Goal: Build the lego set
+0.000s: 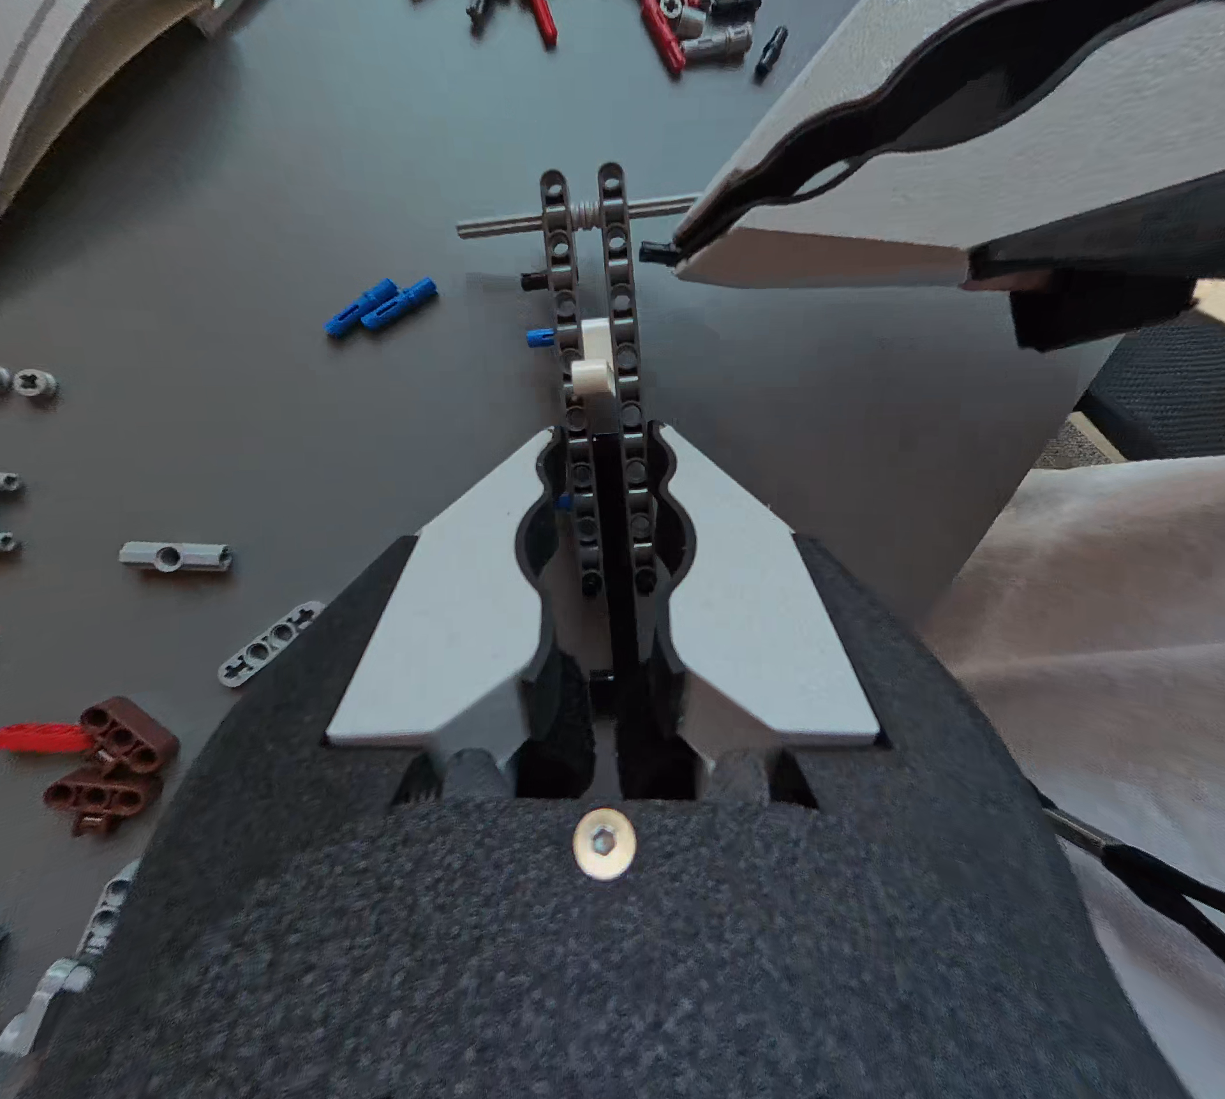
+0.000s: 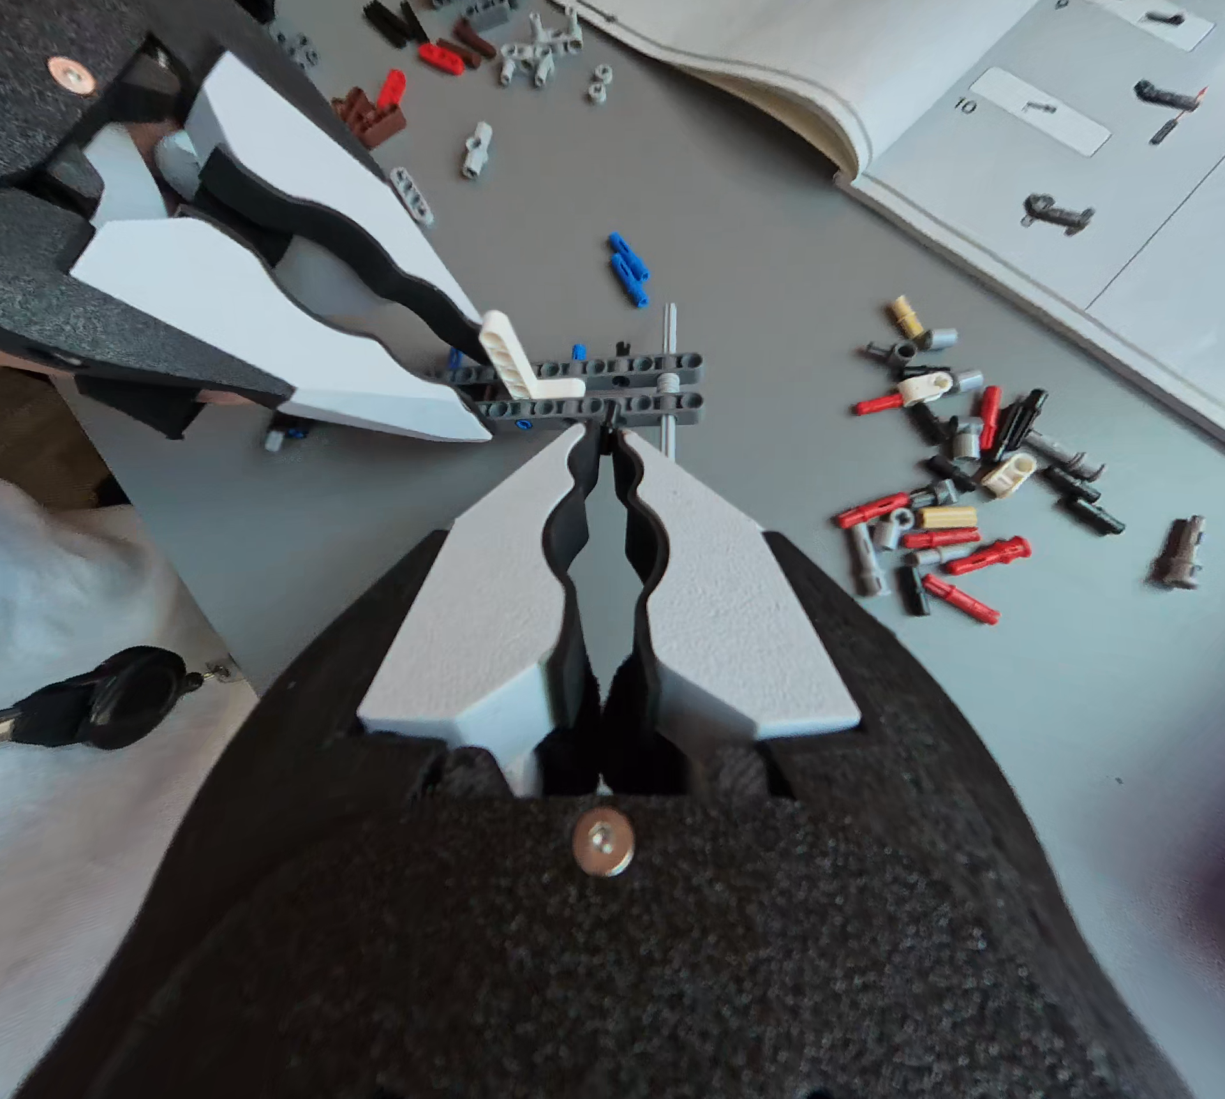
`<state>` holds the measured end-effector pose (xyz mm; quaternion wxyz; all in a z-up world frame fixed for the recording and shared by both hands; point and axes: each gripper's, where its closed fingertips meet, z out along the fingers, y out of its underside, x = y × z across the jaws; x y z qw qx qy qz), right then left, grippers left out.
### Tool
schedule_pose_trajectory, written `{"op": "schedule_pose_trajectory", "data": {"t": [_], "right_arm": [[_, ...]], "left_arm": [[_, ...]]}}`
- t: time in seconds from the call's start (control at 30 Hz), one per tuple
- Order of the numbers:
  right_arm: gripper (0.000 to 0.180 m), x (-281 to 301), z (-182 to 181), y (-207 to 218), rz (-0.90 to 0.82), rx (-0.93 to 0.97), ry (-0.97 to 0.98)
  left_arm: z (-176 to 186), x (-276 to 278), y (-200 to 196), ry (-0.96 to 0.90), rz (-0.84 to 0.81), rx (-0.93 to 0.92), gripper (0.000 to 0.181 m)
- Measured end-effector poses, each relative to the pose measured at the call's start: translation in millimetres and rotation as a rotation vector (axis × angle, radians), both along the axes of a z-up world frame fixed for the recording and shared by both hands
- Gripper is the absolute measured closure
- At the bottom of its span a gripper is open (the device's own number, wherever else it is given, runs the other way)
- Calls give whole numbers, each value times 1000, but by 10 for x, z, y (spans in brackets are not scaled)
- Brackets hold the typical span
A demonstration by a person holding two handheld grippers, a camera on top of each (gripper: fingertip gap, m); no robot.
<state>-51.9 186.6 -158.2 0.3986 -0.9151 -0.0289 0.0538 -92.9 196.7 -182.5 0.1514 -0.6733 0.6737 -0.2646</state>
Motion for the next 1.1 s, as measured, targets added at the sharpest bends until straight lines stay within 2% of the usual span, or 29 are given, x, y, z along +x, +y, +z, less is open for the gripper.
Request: {"op": "schedule_pose_trajectory", "data": {"t": [0.1, 0.33, 0.43, 0.53, 0.73, 1.1], "right_arm": [[177, -26, -171, -61, -15, -28, -35], [177, -65, -317, -97, -29, -44, -75], [177, -83, -322, -87, -38, -28, -51], [177, -85, -330, -78, -38, -18, -49], [177, -64, -330, -88, -44, 3, -60], [177, -70, -225, -125, -60, 88, -19]], "left_arm": [[-80, -21, -25, 58, -31, 42, 158], [-98, -55, -21, 99, -97, 98, 158], [1, -41, -8, 64, -119, 91, 145], [196, 49, -33, -8, -160, 71, 142], [279, 239, -248, -83, -261, 89, 152], [17, 308, -149, 59, -268, 156, 164]]}}
